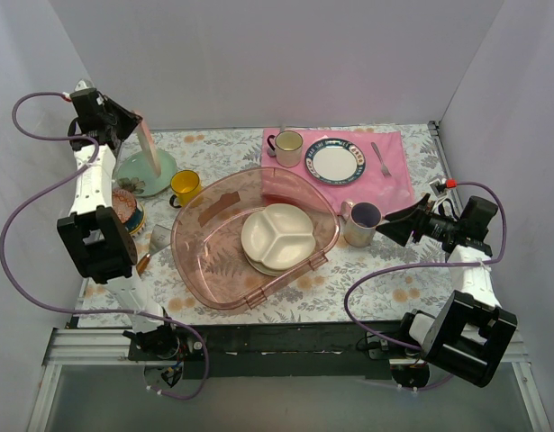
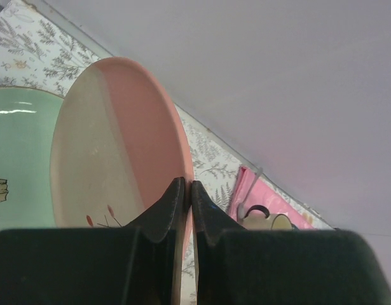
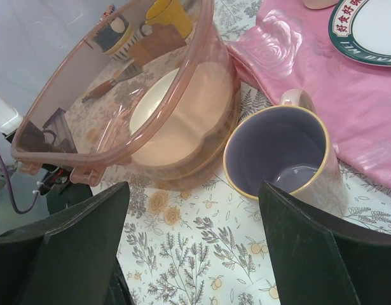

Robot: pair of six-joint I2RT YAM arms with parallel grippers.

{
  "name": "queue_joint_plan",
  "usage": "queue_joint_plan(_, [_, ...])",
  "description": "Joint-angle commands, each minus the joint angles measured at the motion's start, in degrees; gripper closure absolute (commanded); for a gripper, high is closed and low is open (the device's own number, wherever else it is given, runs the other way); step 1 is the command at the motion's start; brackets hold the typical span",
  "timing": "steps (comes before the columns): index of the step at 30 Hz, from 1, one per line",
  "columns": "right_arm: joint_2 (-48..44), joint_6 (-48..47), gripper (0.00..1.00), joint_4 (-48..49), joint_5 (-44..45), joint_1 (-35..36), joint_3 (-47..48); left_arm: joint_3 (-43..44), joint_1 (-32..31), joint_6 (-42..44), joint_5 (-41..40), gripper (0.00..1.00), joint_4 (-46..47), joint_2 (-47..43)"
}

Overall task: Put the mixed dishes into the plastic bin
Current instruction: Pick up the plate at the center of the board.

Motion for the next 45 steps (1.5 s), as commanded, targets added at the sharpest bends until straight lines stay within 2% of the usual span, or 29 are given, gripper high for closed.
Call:
queue_joint_plan(1, [-1.45, -0.73, 0.10, -0.26, -1.00, 0.21, 2.12, 3.75, 0.75, -3.28, 2.25, 1.00, 7.95, -7.97])
queue_joint_plan(9, [-1.80, -2.21, 0.11, -2.19, -1.09, 0.74, 3.26, 6.30, 0.75, -9.08, 5.50, 1.00, 9.09, -8.86])
queue_joint_plan(14, [-0.57, -10.38, 0.11, -12.46, 2.76, 3.90, 10.79, 6.04, 0.75, -11.63, 7.09, 1.00, 9.70, -9.29])
queue_joint_plan(17, [2.23, -17.06, 0.12, -22.47, 8.81, 9.60, 18.87, 5.43, 0.75, -13.04, 7.88, 1.00, 10.32, -9.65])
queue_joint_plan(18, [2.85, -17.86, 0.11, -25.63, 10.59, 13.53, 21.35, 5.25, 0.75, -13.48, 8.05, 1.00, 10.49, -9.82])
queue_joint_plan(20, [4.34, -19.27, 0.12, -28.11, 16.28, 18.12, 25.66, 4.99, 0.67, -14.27, 8.58, 1.00, 10.76, -10.00])
queue_joint_plan(21, [5.92, -19.54, 0.12, -29.86, 18.41, 23.19, 30.64, 4.64, 0.67, -14.53, 8.67, 1.00, 10.93, -10.00])
queue_joint_plan(23, [9.51, -19.71, 0.12, -31.19, 24.82, 29.01, 35.85, 4.02, 0.67, -15.41, 9.02, 1.00, 11.37, -10.43])
queue_joint_plan(24, [11.01, -19.80, 0.12, -31.81, 27.11, 34.61, 41.01, 3.32, 0.75, -15.68, 9.20, 1.00, 11.46, -10.61])
queue_joint_plan(26, [16.35, -19.98, 0.14, -33.57, 34.11, 40.61, 47.10, 2.79, 0.58, -16.03, 9.11, 1.00, 11.72, -10.88])
queue_joint_plan(27, [18.22, -19.46, 0.14, -33.83, 36.33, 46.30, 49.91, 2.44, 0.58, -16.03, 9.11, 1.00, 11.81, -11.14])
queue_joint_plan(31, [28.67, -16.99, 0.17, -32.78, 48.88, 58.99, 65.89, 1.12, 0.58, -16.91, 8.85, 1.00, 12.07, -11.84])
queue_joint_plan(35, [39.91, -15.76, 0.16, -27.71, 59.45, 70.49, 76.82, 0.06, 0.67, -18.31, 8.67, 1.00, 12.43, -12.11])
queue_joint_plan(36, [41.60, -15.06, 0.16, -26.20, 61.65, 71.92, 78.31, -0.46, 0.49, -18.66, 8.84, 1.00, 12.60, -12.19])
queue_joint_plan(37, [43.09, -13.23, 0.15, -24.36, 67.59, 73.24, 79.80, -0.90, 0.40, -19.45, 8.93, 1.00, 12.86, -12.54])
queue_joint_plan(41, [53.01, -8.48, 0.13, -17.33, 76.07, 77.55, 91.73, -3.88, 0.40, -20.60, 8.58, 1.00, 14.18, -13.60])
queue_joint_plan(45, [58.39, -5.92, 0.08, -5.67, 83.11, 79.84, 94.67, -5.47, 0.49, -21.74, 8.85, 1.00, 15.06, -14.39])
